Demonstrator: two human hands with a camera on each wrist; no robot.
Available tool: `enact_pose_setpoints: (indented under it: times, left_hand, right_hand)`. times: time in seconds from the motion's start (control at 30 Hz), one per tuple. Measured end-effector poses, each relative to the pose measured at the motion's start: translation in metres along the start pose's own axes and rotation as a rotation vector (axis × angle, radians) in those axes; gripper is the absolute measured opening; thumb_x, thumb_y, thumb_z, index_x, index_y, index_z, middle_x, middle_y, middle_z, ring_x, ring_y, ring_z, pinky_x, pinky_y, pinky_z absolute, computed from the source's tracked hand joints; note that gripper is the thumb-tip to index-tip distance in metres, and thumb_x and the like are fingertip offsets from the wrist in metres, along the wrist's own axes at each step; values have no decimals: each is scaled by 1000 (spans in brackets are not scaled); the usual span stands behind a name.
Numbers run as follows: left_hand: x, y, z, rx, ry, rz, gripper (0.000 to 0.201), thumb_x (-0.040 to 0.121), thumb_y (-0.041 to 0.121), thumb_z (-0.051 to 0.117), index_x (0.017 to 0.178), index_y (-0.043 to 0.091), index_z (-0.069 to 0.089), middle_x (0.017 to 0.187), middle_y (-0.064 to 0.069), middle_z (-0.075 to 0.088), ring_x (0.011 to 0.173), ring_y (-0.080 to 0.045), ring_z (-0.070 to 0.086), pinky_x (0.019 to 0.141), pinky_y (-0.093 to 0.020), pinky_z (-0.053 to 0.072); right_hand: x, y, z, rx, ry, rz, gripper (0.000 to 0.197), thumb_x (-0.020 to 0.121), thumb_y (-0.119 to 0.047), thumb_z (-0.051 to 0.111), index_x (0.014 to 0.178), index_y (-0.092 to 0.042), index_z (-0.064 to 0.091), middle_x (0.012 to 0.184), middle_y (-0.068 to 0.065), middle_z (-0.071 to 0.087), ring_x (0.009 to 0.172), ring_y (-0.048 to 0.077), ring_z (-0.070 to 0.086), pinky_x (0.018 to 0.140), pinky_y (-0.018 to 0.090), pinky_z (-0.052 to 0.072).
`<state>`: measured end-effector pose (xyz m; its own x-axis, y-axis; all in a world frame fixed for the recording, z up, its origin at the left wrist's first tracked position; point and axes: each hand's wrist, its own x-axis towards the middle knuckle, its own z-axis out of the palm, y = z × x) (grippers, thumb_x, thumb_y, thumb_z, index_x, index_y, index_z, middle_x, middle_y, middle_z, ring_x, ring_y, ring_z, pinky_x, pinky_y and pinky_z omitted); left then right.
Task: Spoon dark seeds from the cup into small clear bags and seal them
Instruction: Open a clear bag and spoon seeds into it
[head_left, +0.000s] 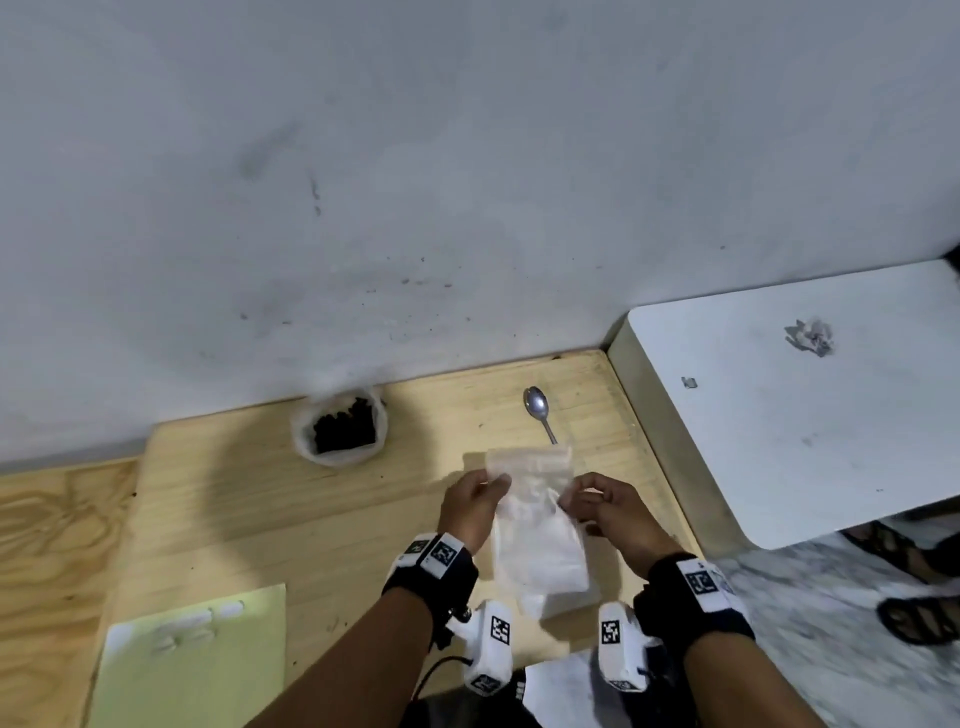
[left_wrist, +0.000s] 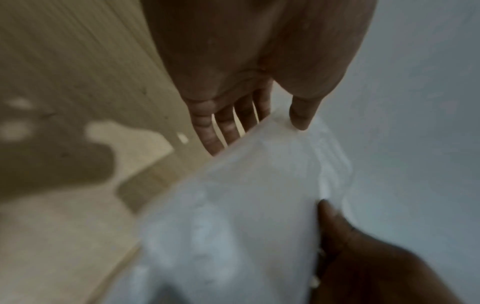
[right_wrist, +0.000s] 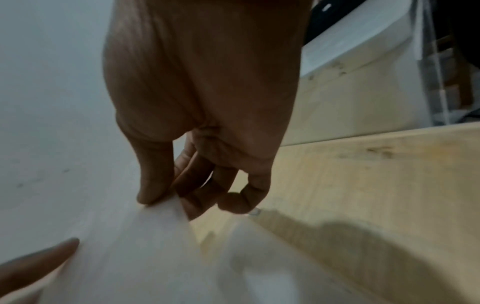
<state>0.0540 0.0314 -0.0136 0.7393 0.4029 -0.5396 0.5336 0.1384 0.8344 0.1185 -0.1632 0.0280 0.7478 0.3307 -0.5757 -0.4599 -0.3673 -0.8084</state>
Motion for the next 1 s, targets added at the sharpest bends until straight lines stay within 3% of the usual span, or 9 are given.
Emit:
enact_pose_setpoints:
  times: [0.07,0.17,0.33,0.43,0.5,0.6,0.67,0.77,1.0]
  left_hand:
    - [1,27,-15,63,10,121,24,88,24,69,75,4,68,74,-10,70,72,-28,66,70,-41,54]
    - [-1,69,-44,257,-54,287,30,91,21,64,63,17,57,71,-8,70,73,-29,71,71,-39,55]
    - [-11,121,-91,591,-125,499,20,89,21,65,73,18,53,81,-13,67,79,-30,61,68,-26,40]
    - [-14,122,-114,729,99,606,29,78,41,68,101,26,61,97,4,64,91,-16,59,78,-30,44]
    - [-17,117,-123,765,334,676,33,71,50,69,96,30,61,92,12,61,85,-8,54,73,-29,42]
    - [-25,108,-122,516,302,496,25,74,45,75,77,22,64,73,7,67,70,-7,61,64,-22,47]
    - [-26,100,-122,241,188,317,27,73,41,75,76,16,66,73,1,71,68,-16,68,68,-32,57]
    - [-29,86,-123,10,146,269,24,81,25,73,78,4,64,73,-12,70,60,-23,65,62,-39,60]
    - [-34,78,-131,-190,34,157,18,91,5,64,74,4,58,68,-11,67,54,-20,67,53,-28,58]
  right_hand:
    - [-1,-19,10,-46,-69,-3,21,82,-2,75,85,-18,63,75,2,64,68,13,58,66,26,41]
    - [-1,-54,28,-43,-53,-111,21,81,4,74,96,-10,67,69,-3,59,63,7,57,56,14,42]
    - [0,-109,58,-214,-168,-229,15,80,2,73,94,-2,76,75,14,69,64,0,59,56,9,42]
    - [4,-122,81,-224,-199,-201,11,75,2,79,85,-1,75,61,0,66,62,12,61,56,20,45]
    - [4,-127,98,-159,-138,-218,14,72,3,82,81,-4,73,60,2,68,58,15,64,52,23,46]
    - [5,-125,124,-126,-106,-271,19,69,3,85,82,-4,73,65,6,68,56,13,63,49,20,45]
    - [7,-122,136,-137,-132,-292,23,65,2,88,83,-3,75,68,8,66,62,15,61,53,20,48]
    - [9,-118,146,-148,-199,-293,22,60,2,90,75,-10,77,70,11,68,69,20,62,78,37,57]
    - [10,-112,144,-144,-334,-190,12,82,-13,80,76,-13,70,76,0,69,75,10,63,73,30,52]
